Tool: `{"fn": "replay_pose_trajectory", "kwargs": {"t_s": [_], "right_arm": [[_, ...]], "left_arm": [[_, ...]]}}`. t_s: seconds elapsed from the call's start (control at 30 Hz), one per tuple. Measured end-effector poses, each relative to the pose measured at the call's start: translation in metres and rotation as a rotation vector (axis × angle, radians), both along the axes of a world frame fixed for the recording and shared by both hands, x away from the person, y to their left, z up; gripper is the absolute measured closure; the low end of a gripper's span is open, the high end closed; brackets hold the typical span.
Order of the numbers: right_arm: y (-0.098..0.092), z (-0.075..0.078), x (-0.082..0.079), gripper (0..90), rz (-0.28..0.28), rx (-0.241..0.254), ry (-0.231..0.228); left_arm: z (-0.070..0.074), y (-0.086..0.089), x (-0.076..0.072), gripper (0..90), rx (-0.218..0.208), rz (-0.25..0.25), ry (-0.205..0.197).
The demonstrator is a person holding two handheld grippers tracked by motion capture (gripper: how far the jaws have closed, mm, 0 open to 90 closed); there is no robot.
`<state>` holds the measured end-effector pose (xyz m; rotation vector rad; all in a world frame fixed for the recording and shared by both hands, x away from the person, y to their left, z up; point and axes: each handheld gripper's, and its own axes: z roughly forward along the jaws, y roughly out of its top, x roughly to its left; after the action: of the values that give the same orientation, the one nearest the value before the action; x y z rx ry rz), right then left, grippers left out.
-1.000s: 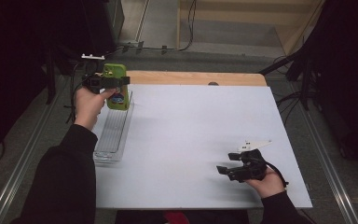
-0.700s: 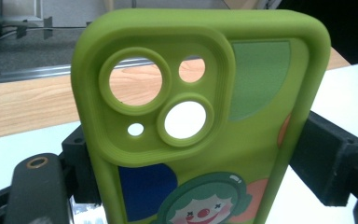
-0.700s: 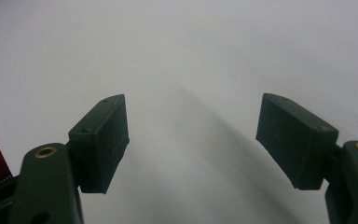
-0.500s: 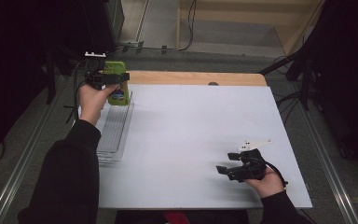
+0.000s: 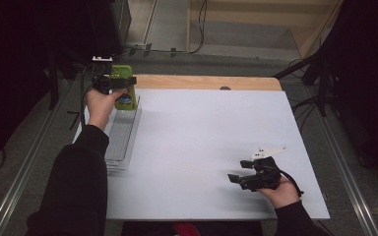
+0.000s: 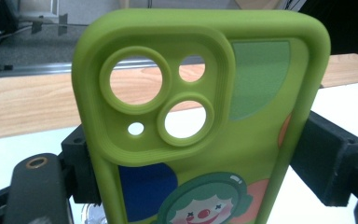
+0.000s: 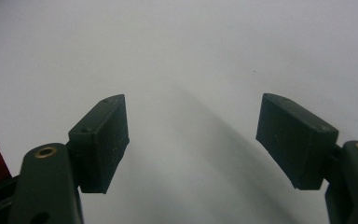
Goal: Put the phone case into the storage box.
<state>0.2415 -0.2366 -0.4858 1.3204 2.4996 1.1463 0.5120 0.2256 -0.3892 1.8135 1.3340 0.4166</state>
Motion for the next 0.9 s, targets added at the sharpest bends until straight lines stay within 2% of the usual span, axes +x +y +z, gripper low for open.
{"fn": "replay_pose_trajectory", "kwargs": {"t_s": [0.43, 0.67, 0.9], "right_arm": [[0.003, 0.000, 0.002, 23.4, 0.010, 0.001, 0.001], [0.002, -0.001, 0.003, 23.4, 0.014, 0.003, 0.001], [0.002, -0.001, 0.003, 23.4, 0.015, 0.003, 0.000]], "left_arm": [[-0.012, -0.001, 0.007, 17.5, 0.031, 0.014, -0.019], [-0.020, 0.002, 0.009, 17.2, 0.035, 0.038, -0.006], [-0.029, 0.001, 0.012, 17.0, 0.039, 0.040, 0.010]]}}
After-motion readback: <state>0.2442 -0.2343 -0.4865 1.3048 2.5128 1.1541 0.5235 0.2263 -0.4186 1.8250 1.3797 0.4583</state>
